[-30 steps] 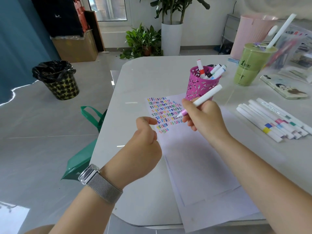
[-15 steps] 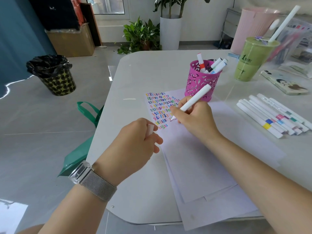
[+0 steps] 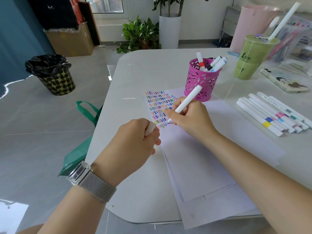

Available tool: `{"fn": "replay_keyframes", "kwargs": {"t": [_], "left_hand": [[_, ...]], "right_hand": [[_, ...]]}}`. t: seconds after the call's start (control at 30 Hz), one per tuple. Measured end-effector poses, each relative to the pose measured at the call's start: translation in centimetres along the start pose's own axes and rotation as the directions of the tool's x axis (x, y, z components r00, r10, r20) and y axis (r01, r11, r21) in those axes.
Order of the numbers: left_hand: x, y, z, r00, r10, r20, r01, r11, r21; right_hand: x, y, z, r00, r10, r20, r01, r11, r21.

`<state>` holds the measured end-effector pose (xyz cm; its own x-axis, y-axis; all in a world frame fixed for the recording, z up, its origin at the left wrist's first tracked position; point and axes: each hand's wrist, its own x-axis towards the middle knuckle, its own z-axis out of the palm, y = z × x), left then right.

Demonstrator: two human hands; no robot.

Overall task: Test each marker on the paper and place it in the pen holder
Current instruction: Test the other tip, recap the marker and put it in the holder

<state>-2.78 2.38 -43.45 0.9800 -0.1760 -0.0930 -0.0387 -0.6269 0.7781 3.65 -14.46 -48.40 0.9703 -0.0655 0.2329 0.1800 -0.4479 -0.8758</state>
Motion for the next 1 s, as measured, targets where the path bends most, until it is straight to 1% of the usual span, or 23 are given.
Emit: {"fn": "replay_keyframes", "kwargs": {"t": [0.1,0.37,0.43,0.47,0.53,0.6,0.63,0.7,0.83,0.9,1.0], "left_hand": [[0.0,0.1,0.0,1.000,0.010,-0.003,-0.010,1.000,0.015],[-0.1,0.1,0.0,1.000,0.025,-0.007,-0.025,0.999,0.036],[-0.1,0.1,0.0,1.000,0.027,-0.010,-0.027,0.999,0.042],[-0.1,0.1,0.0,1.000,0.029,-0.011,-0.029,0.999,0.046],[-0.1,0.1,0.0,0.999,0.034,-0.017,-0.033,0.998,0.051],[0.0,0.1,0.0,0.999,0.033,-0.022,-0.032,0.999,0.042],[0.0,0.1,-0.1,0.999,0.032,-0.023,-0.032,0.999,0.036],[0.0,0.0,0.0,0.999,0.038,-0.021,-0.038,0.999,0.028],[0.0,0.0,0.1,0.998,0.051,-0.026,-0.050,0.998,0.031],[0.0,0.1,0.1,0.998,0.056,-0.030,-0.056,0.998,0.029],[0.1,0.1,0.2,0.997,0.067,-0.035,-0.066,0.997,0.025]], "right_hand": [[0.0,-0.1,-0.1,1.000,-0.003,0.003,0.003,1.000,-0.019],[-0.1,-0.5,-0.4,0.999,0.024,0.025,-0.025,0.999,0.028],[-0.1,-0.7,-0.3,0.999,0.039,0.030,-0.041,0.997,0.062],[-0.1,-0.8,-0.3,0.999,0.042,0.006,-0.042,0.995,0.087],[-0.1,-1.0,-0.3,0.995,0.048,-0.087,-0.036,0.990,0.135],[0.0,-1.7,-0.8,0.985,0.069,-0.161,-0.032,0.974,0.223],[0.1,-2.2,-1.0,0.980,0.090,-0.176,-0.037,0.959,0.282],[0.0,-3.4,-1.6,0.981,0.133,-0.144,-0.066,0.917,0.394],[-0.9,-5.3,-1.9,0.985,0.172,0.032,-0.162,0.826,0.540],[-1.5,-5.9,-2.0,0.985,0.155,0.082,-0.174,0.816,0.552],[-2.0,-6.2,-2.0,0.987,0.120,0.104,-0.157,0.834,0.529]]}}
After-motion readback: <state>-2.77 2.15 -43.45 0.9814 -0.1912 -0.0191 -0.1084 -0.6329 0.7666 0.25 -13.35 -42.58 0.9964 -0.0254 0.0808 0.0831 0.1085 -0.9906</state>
